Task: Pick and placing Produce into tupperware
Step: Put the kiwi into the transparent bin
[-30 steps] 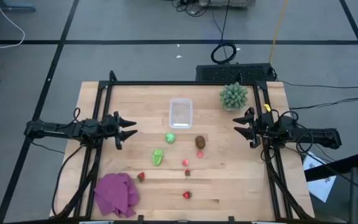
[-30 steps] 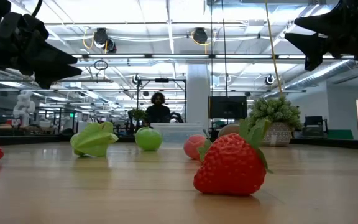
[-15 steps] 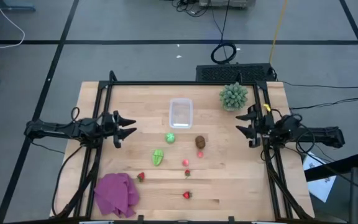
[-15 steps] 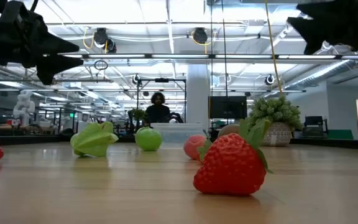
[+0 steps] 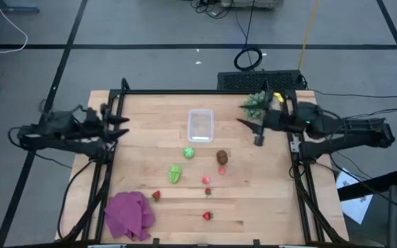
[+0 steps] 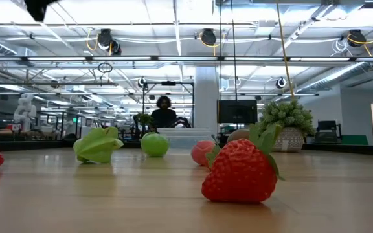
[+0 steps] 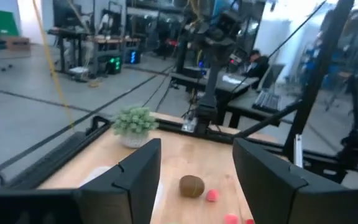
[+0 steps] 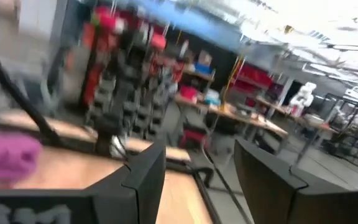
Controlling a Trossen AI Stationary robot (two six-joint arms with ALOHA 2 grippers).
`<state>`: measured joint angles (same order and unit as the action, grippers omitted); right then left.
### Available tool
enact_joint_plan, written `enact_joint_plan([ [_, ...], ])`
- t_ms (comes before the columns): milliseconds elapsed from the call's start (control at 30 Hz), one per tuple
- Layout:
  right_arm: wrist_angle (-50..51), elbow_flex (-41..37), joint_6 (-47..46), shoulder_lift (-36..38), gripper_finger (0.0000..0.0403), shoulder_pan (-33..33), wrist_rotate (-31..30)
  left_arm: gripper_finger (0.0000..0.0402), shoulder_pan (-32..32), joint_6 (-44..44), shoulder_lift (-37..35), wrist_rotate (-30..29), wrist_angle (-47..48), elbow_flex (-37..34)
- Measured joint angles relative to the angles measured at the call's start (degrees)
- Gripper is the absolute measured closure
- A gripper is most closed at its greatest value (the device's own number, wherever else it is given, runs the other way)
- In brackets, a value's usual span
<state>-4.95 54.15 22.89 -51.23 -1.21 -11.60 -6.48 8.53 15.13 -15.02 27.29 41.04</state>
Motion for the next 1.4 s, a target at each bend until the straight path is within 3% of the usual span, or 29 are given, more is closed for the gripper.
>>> enact_joint_plan([
  [133,1.88,10.33,7.58,-5.89,0.0222,1.61,-7.79,0.0197,-0.04,-1.09,6.42,-3.91,8.53,10.61],
  [267,1.99,13.29,12.09,-7.37,0.0222,2.89,-10.97,0.0197,-0.04,-0.28,11.80,-5.46,14.16,16.27],
  [667,4.78,12.74,7.86,-5.09,0.0222,3.14,-11.20,0.0197,0.02,-0.56,16.49,-6.64,15.55,19.98],
  [800,15.59,18.06,7.86,-7.41,0.0222,3.14,-18.19,0.0197,0.02,0.33,16.46,-8.45,15.84,21.06],
  [1133,56.49,42.10,-15.58,-29.35,0.0222,2.17,-18.07,0.0197,0.02,5.13,17.70,-15.51,19.80,21.16],
  [1400,75.46,44.85,-40.42,-40.48,0.0222,0.12,-7.97,0.0197,0.02,8.20,19.56,-17.58,22.98,21.16],
])
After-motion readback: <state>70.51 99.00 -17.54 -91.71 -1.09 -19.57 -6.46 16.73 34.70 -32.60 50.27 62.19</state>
